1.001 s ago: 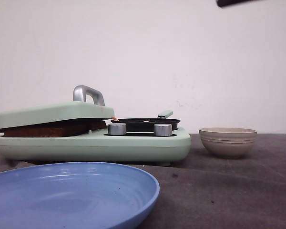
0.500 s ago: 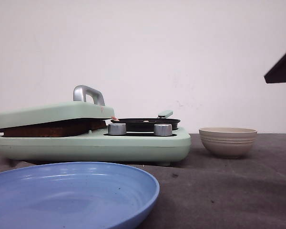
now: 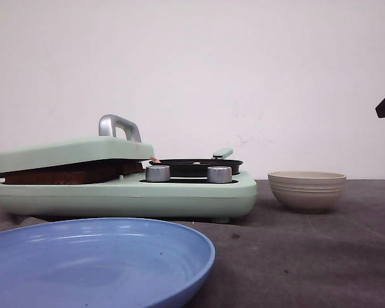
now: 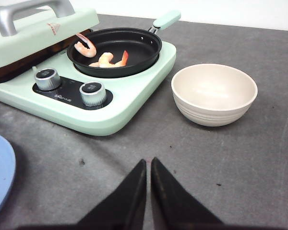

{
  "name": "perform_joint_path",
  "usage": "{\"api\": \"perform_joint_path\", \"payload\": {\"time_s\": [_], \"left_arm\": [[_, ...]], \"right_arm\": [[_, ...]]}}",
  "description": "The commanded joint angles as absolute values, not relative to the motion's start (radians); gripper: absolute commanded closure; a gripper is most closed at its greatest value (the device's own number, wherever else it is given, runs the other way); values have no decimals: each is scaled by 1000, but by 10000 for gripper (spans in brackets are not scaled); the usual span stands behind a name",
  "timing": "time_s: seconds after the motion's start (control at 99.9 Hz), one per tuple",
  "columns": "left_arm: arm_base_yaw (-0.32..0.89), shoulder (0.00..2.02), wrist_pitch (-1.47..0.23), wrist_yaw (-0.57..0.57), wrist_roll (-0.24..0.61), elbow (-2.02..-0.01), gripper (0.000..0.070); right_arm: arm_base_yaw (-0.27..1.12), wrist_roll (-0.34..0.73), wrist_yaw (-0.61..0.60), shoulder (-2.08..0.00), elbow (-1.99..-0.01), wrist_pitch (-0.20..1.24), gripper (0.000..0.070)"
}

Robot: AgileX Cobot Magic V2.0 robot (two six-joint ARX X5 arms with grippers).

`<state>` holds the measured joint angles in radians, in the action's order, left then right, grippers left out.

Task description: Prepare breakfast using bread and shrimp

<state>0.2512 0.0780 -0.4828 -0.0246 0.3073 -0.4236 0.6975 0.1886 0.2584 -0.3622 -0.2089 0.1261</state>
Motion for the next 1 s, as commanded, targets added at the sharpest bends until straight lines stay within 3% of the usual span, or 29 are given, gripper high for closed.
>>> {"api": "perform_joint_path", "payload": {"time_s": [0.0,0.46,0.55,0.701,0.991], "left_arm": [[254,76,-475,-22,317,-429,700],[252,72,-500,-14,312,-427,700],[238,53,-493,47,250,-408,700],[176,3,-283,101,112,-294,700],[75,3,-210,10,69,-131,700]], "right_arm": [[705,202,262,-363,-212,107,694],[705,202,262,-363,-212,104,694],[705,202,262,-363,-212,104,693],[705,202,263,-363,-212,104,693],[705,202,262,-363,-212,101,693]]}}
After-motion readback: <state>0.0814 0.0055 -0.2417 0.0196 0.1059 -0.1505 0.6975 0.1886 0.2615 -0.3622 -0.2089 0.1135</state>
